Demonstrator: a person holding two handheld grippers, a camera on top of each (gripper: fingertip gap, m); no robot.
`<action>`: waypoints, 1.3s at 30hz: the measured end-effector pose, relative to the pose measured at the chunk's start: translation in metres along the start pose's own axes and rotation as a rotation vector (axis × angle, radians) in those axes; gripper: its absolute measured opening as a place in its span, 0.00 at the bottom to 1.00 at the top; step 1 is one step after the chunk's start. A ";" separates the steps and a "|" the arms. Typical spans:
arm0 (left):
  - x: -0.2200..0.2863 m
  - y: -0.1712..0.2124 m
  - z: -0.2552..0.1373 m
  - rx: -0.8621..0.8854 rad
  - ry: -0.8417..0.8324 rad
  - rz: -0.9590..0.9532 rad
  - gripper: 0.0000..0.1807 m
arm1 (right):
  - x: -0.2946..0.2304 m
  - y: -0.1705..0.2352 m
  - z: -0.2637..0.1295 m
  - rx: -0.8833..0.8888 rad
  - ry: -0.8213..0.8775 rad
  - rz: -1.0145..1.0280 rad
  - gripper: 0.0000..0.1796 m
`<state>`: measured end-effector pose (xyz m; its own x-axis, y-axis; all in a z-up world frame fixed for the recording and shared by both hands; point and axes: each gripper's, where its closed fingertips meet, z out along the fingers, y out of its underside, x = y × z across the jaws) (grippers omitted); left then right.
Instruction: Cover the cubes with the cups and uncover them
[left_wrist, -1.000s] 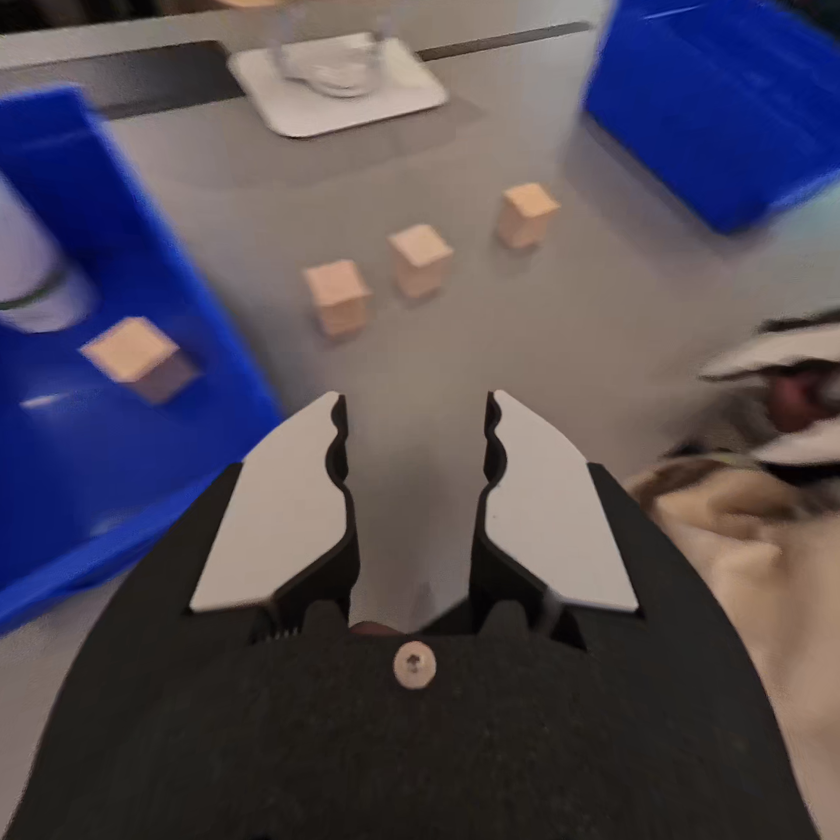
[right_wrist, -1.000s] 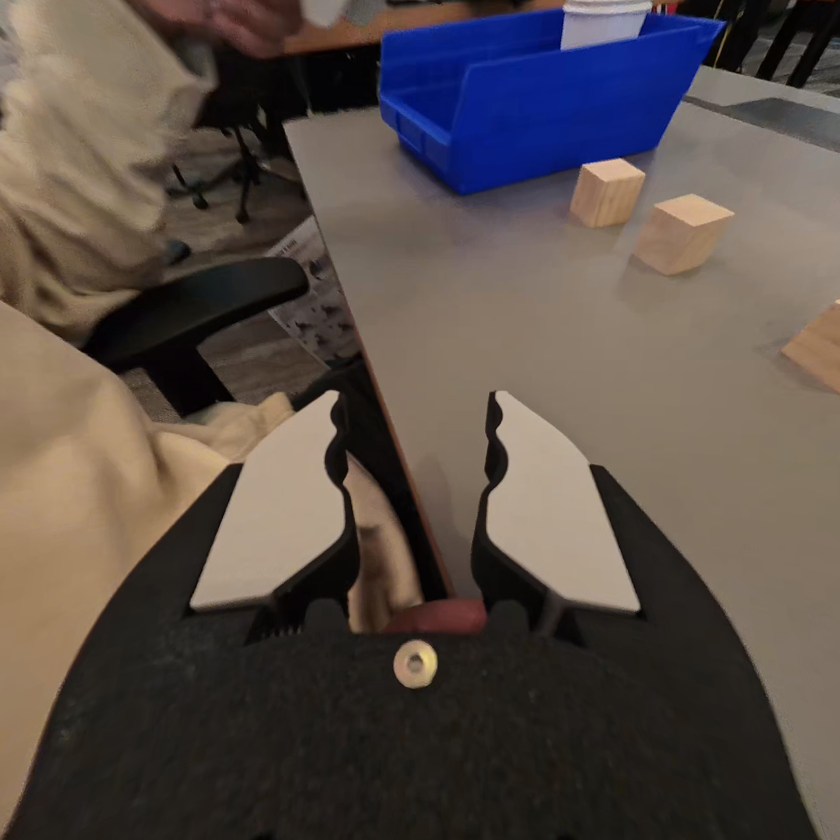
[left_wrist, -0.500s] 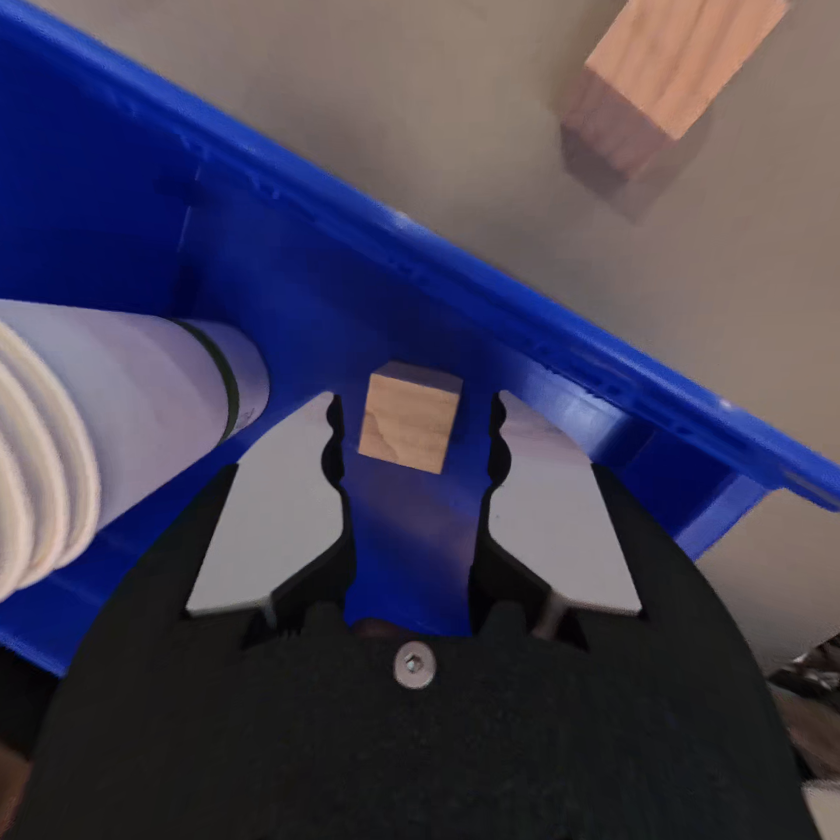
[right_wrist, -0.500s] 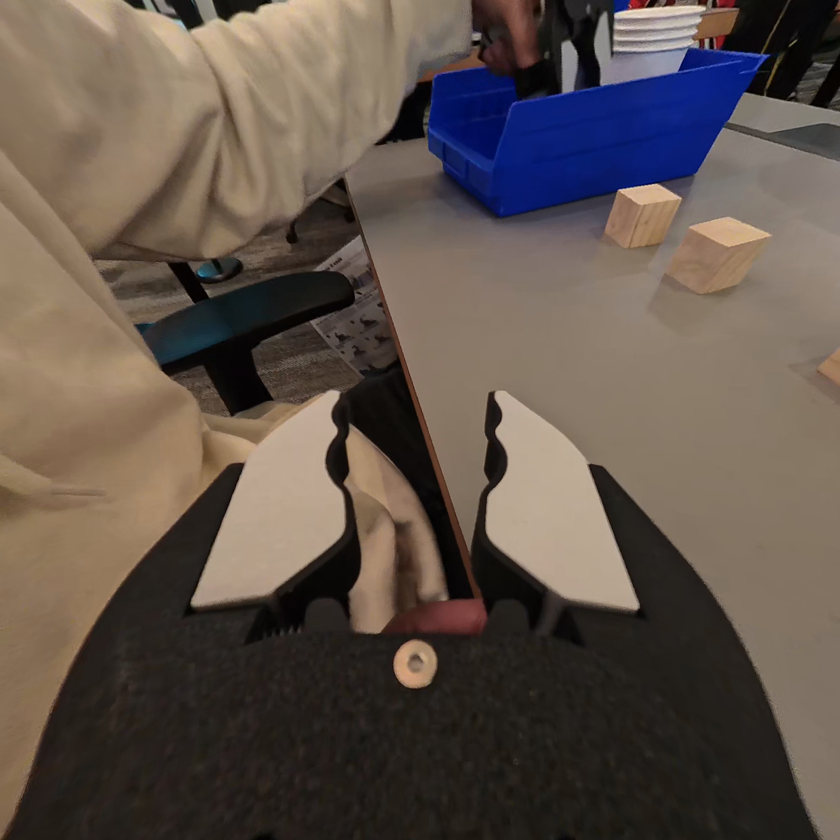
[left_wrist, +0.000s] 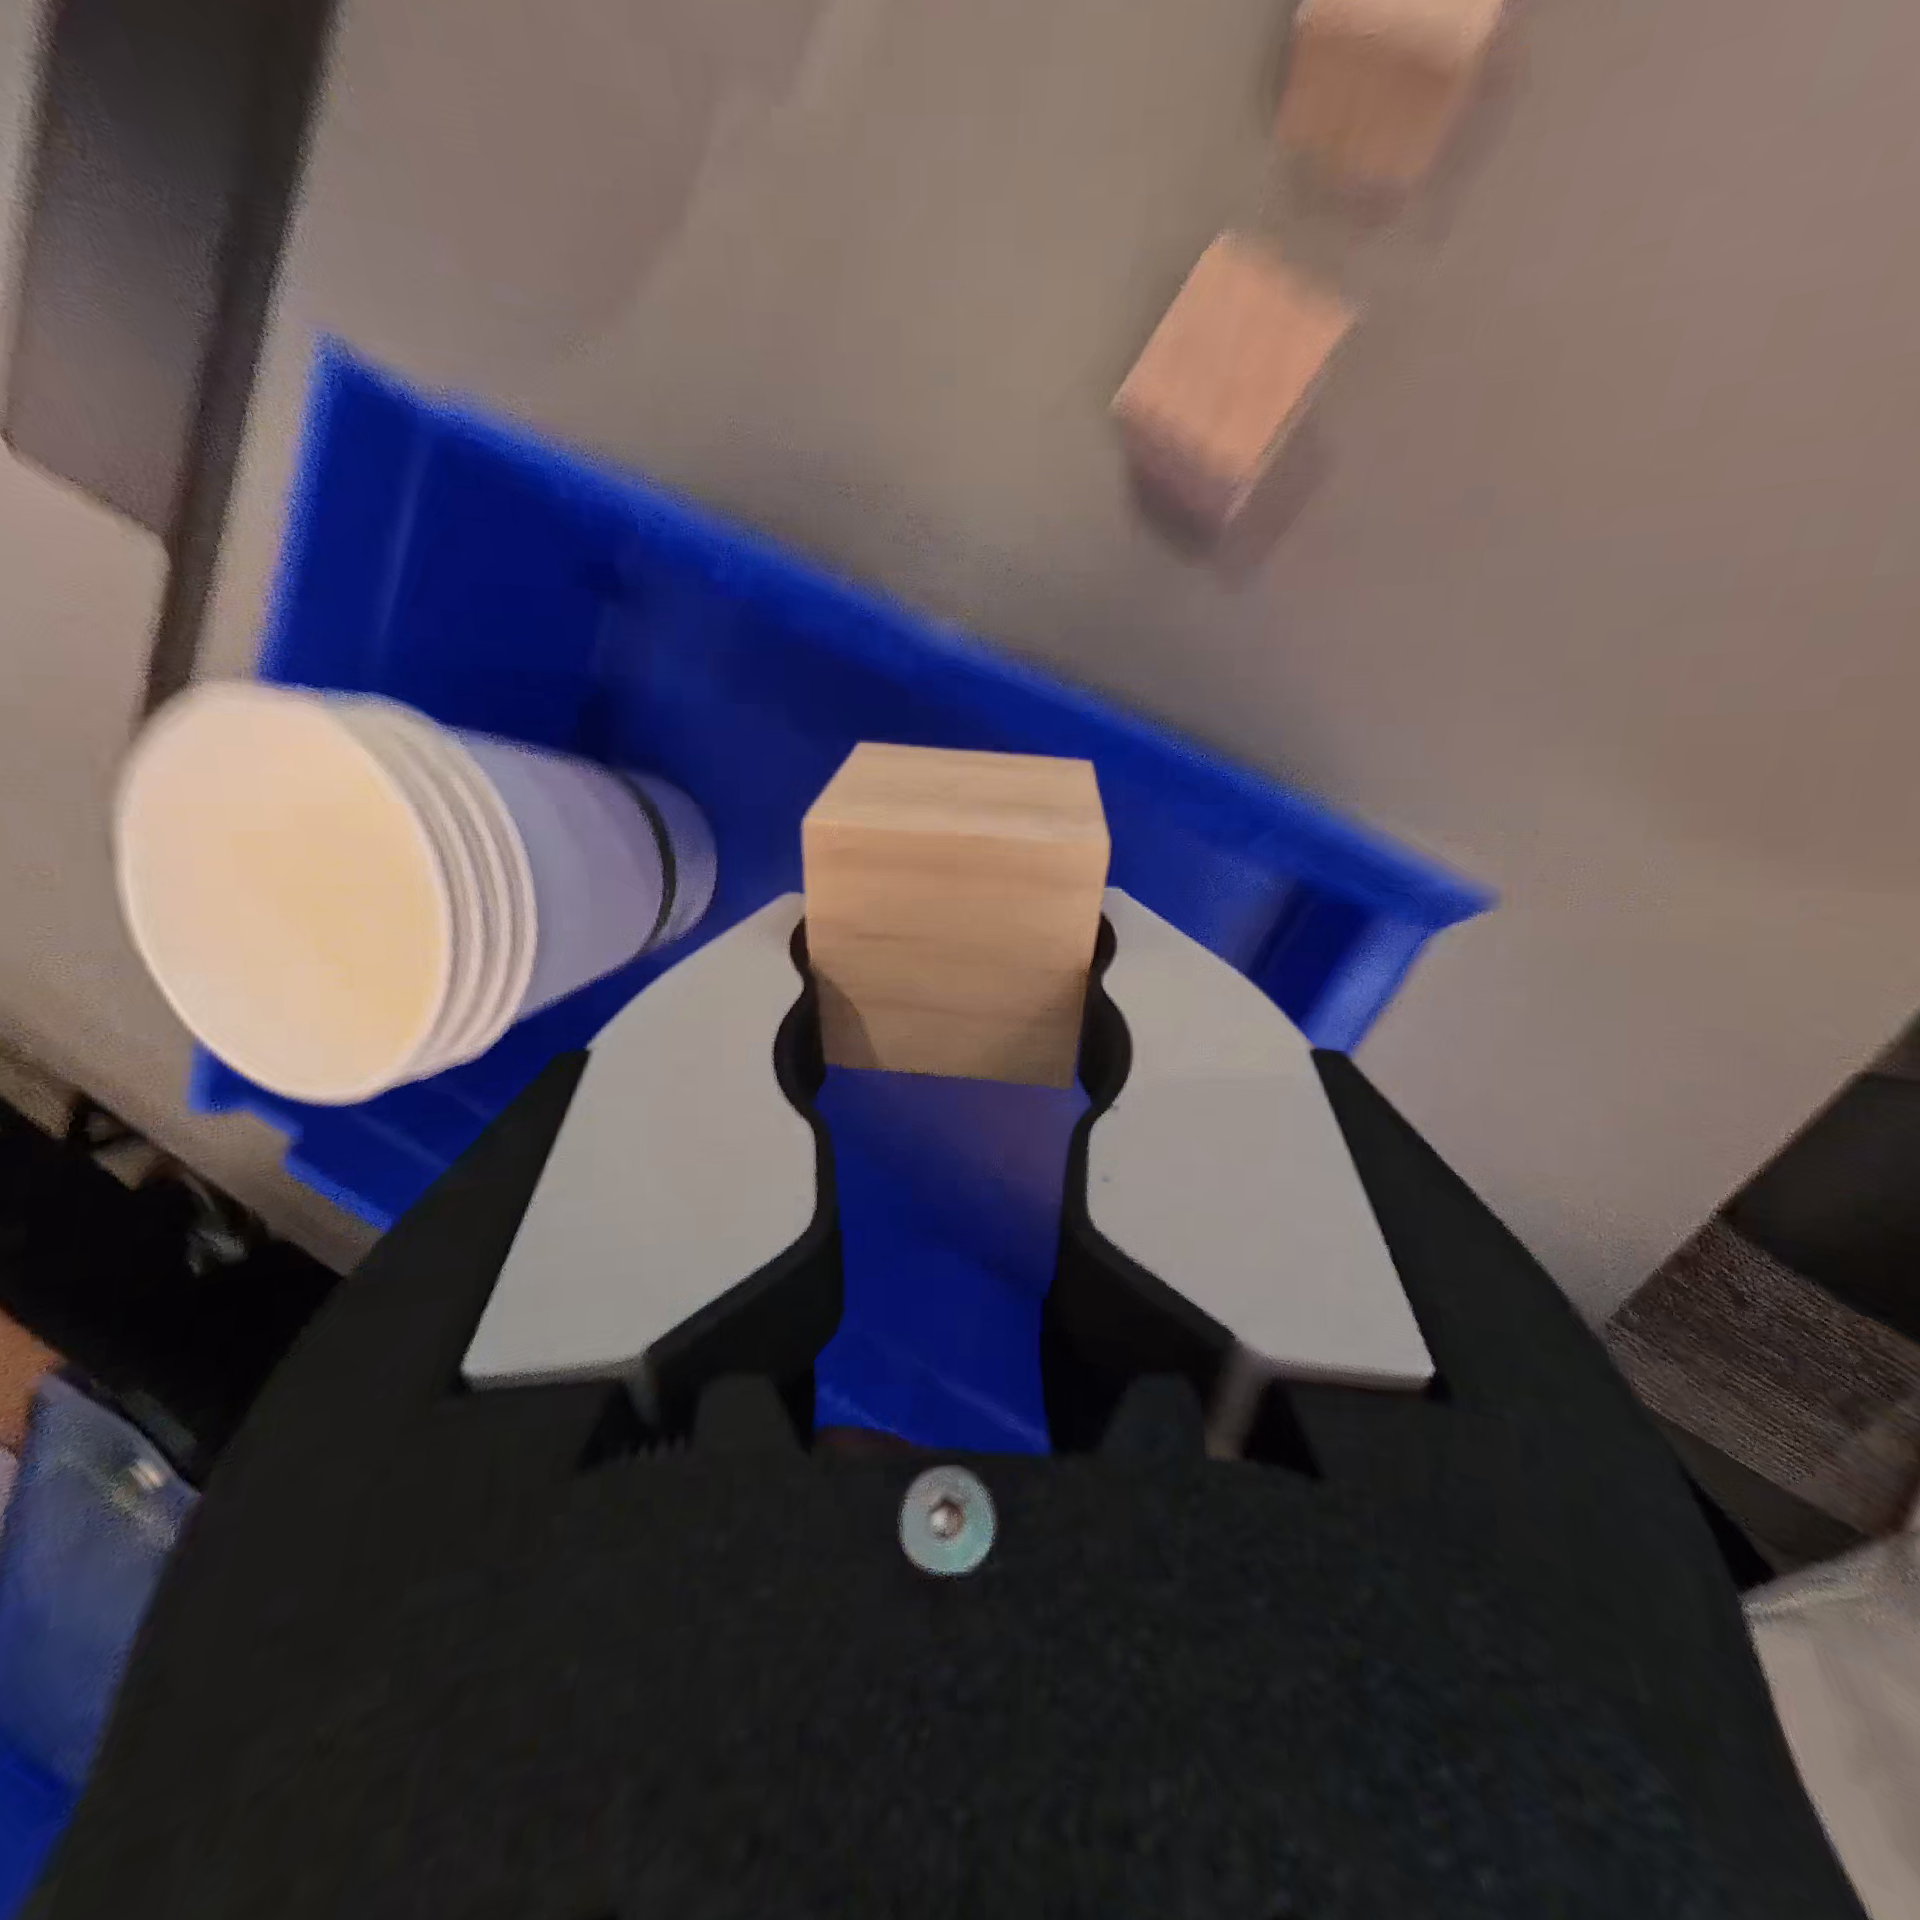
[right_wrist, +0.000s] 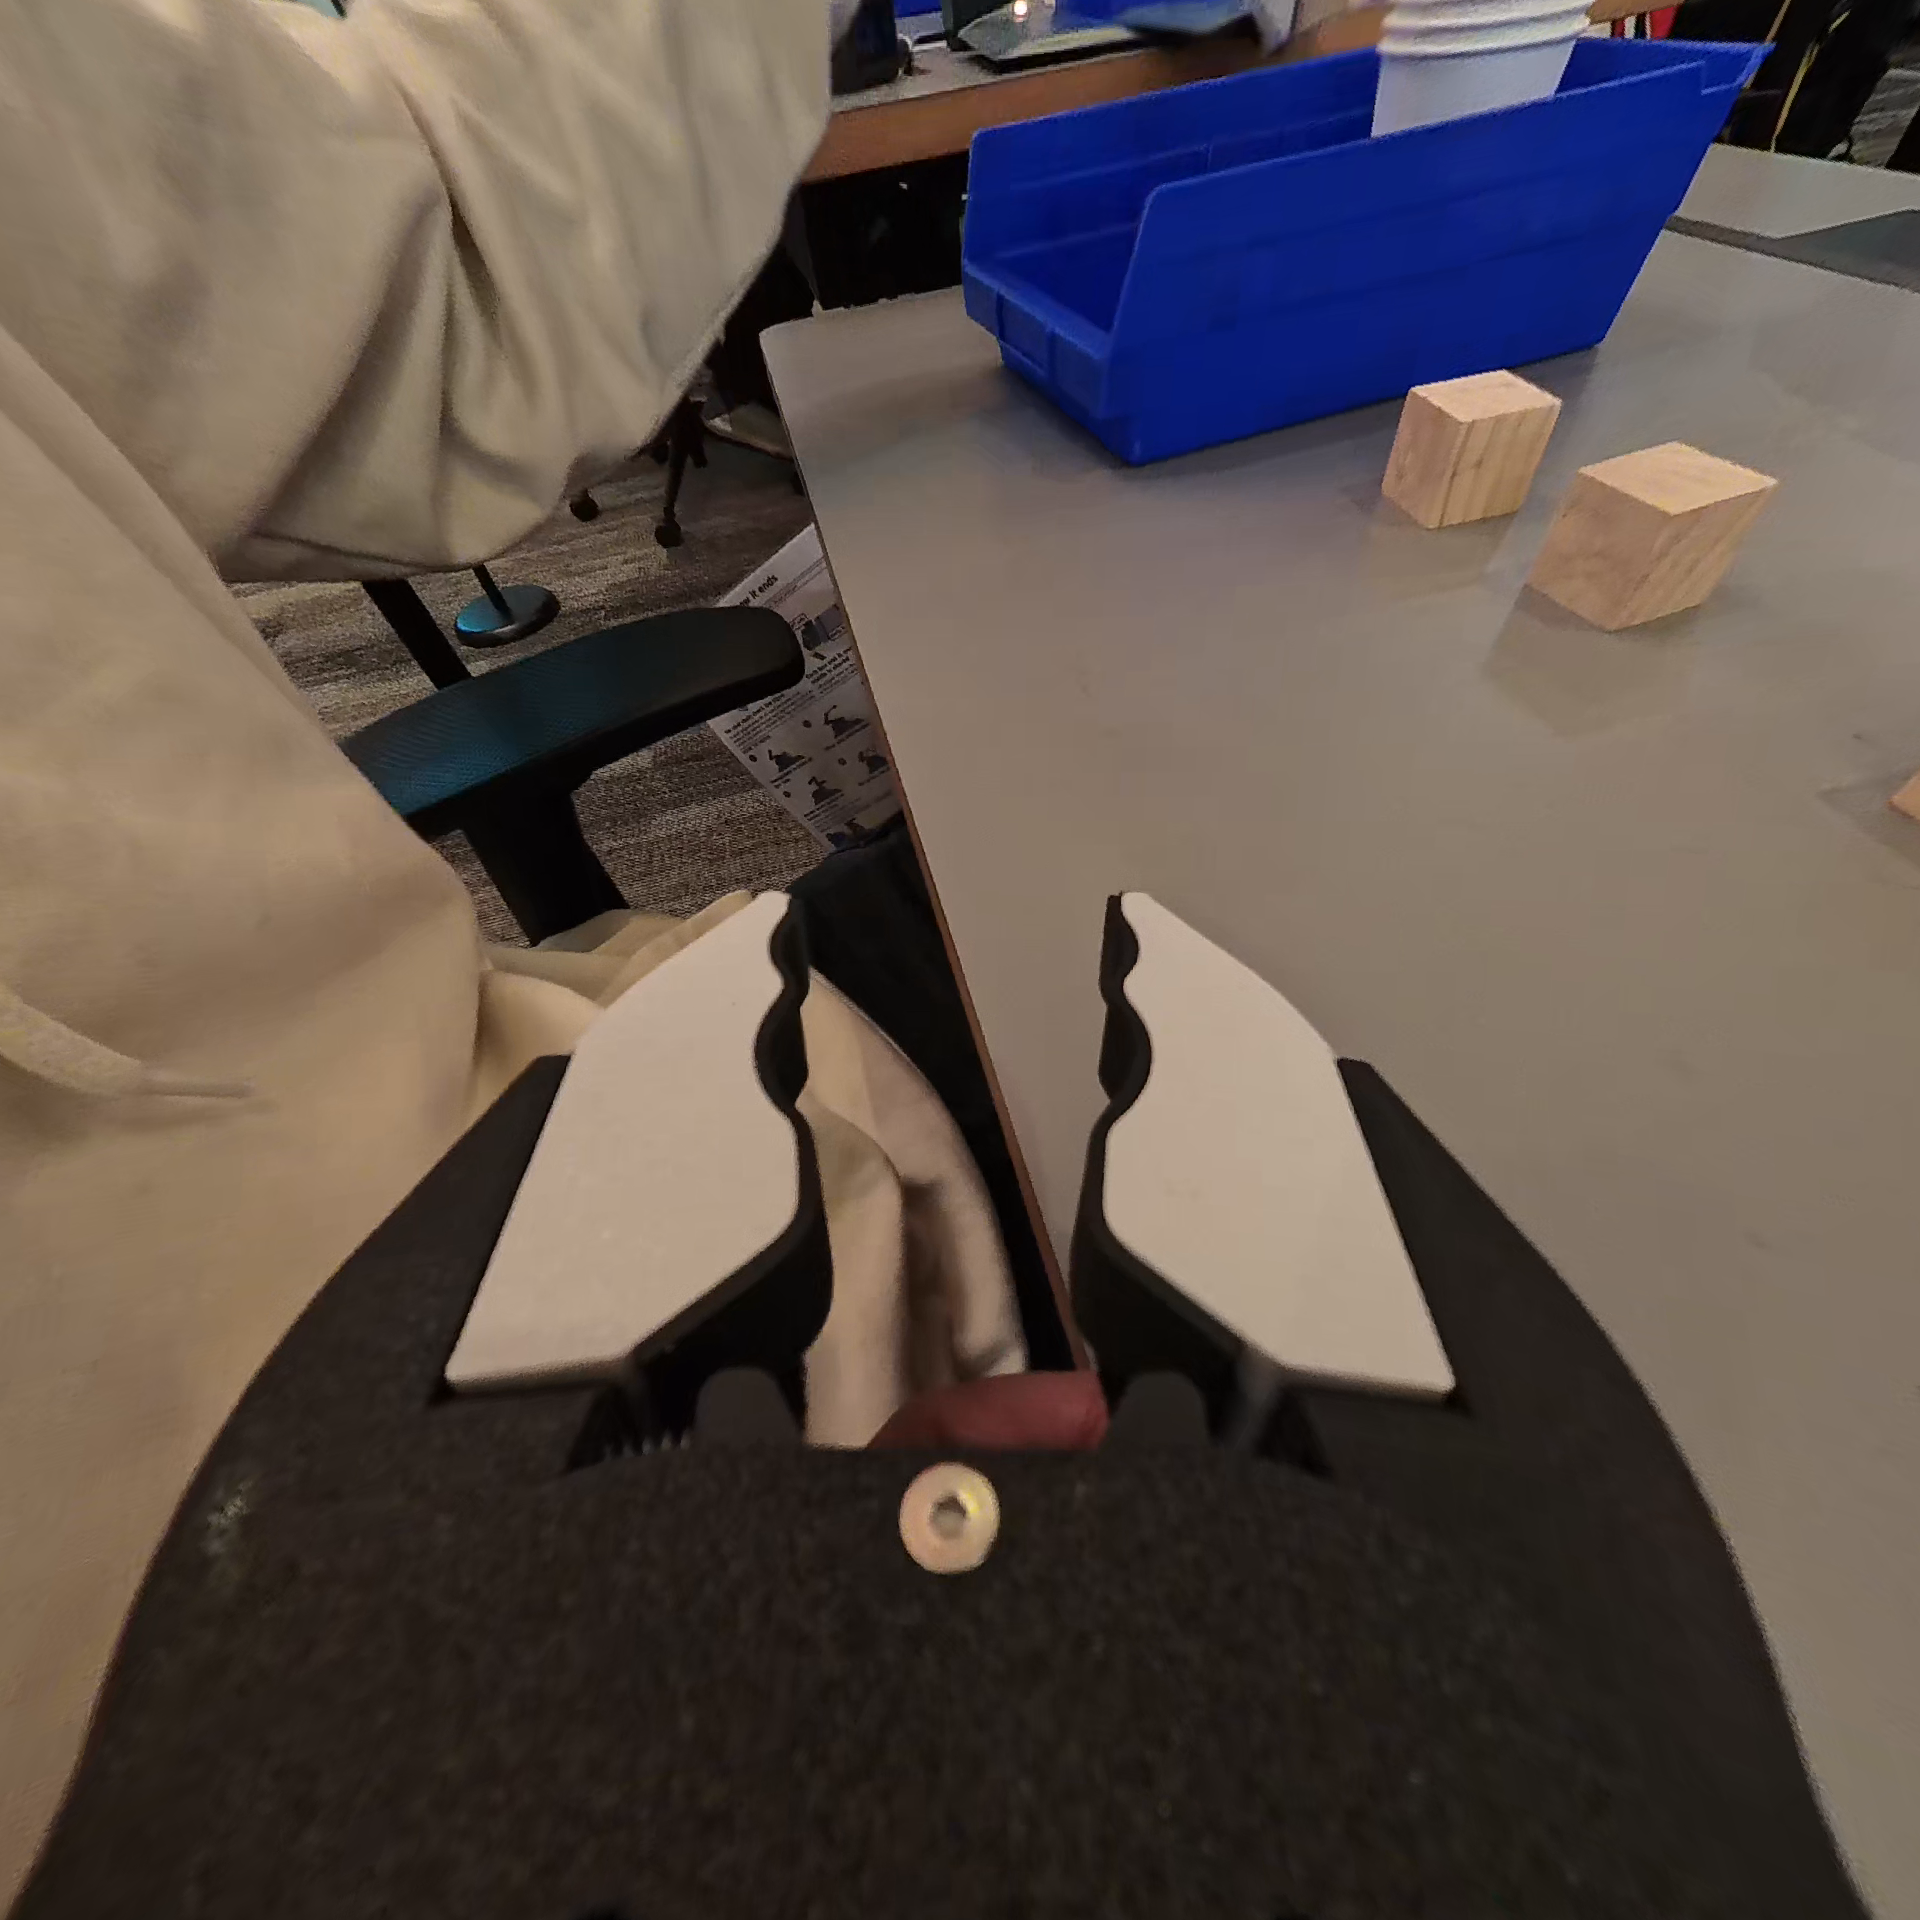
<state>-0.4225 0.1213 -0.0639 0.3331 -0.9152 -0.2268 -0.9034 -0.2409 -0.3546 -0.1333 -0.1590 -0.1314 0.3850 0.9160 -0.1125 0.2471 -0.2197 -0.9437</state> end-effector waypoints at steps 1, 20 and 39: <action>0.014 -0.019 -0.009 0.045 0.004 0.037 0.26 | 0.000 -0.001 0.000 0.004 0.002 0.000 0.30; 0.198 -0.168 0.158 -0.247 0.179 0.404 0.29 | 0.014 0.004 -0.009 -0.018 0.046 0.004 0.30; 0.291 -0.124 0.028 0.866 0.342 -0.486 0.34 | 0.163 -0.025 0.089 -0.884 0.082 -0.362 0.33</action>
